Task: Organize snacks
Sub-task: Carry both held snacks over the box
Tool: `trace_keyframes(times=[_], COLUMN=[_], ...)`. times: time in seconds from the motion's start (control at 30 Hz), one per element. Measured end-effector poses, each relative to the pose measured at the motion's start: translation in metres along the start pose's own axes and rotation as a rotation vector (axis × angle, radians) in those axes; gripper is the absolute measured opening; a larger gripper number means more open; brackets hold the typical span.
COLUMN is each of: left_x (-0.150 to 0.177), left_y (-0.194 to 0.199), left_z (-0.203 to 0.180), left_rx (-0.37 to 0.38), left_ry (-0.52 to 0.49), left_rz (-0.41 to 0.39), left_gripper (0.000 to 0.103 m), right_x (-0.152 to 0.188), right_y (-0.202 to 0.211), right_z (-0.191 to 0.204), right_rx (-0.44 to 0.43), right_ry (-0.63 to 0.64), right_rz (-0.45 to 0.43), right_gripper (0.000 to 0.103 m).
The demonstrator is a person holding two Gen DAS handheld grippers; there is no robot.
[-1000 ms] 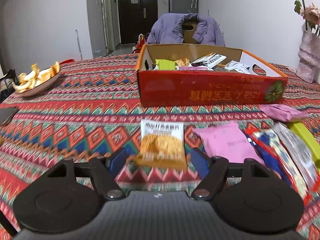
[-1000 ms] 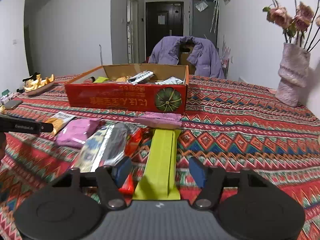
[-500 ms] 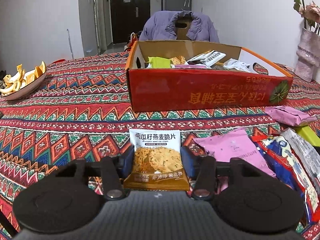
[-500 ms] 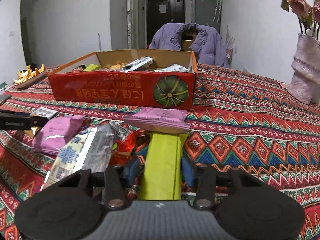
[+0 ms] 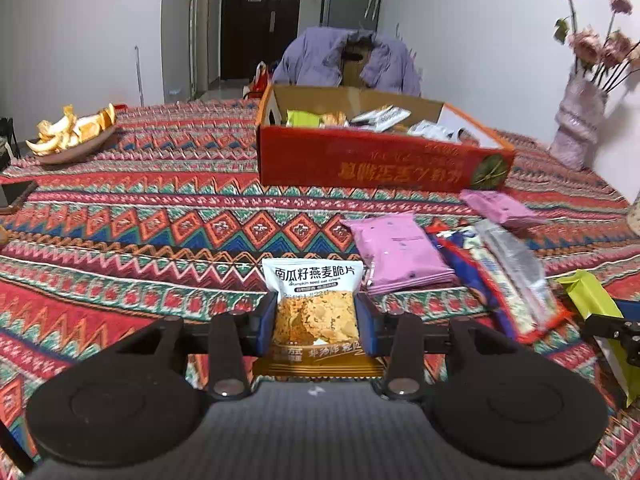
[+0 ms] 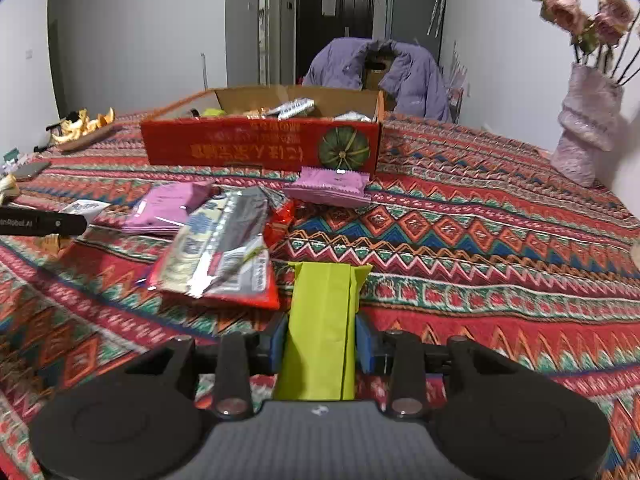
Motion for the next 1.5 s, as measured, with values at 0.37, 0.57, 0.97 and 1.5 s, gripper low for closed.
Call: trace_keyframes(times=[0.37,0.57,0.97,1.5], left_x=[0.009,0.008,-0.092,-0.213], left_y=[0.052,0.058,0.008,-0.191], left_z=[-0.009,-0.011,-0.041,-0.102], left_rx=[0.004,0.017,0.173,0.132], left_ry=[0.009,0.015,0.012,0.032], left_rz=[-0.090,-0.099,-0.120,-0.018], left_gripper=[0.041,0.041,0.042,0.042], right_x=[0.011,0.012,-0.072,-0.276], right_y=[0.052,0.057,0.035,-0.181], right_z=[0.009,0.005,-0.018,-0.054], right_rx=[0.007,0.013,-0.087,-0.050], right_ry=[0.005,-0.012,-0.016,-0.045], right_rz=[-0.096,-0.111,-0.198,-0.155], right_gripper=[0.035,0.035,0.035,0.035])
Point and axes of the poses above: each gripper's, at about its wrist camera, not at the fingertips, and y roughly against the way its jaws point, z to its left, x to its underside, the point moved 4 cm from there along -y, roughly the way its jaws point, and after that the axes turned 2 degrees about z, right-handed, at the moved point
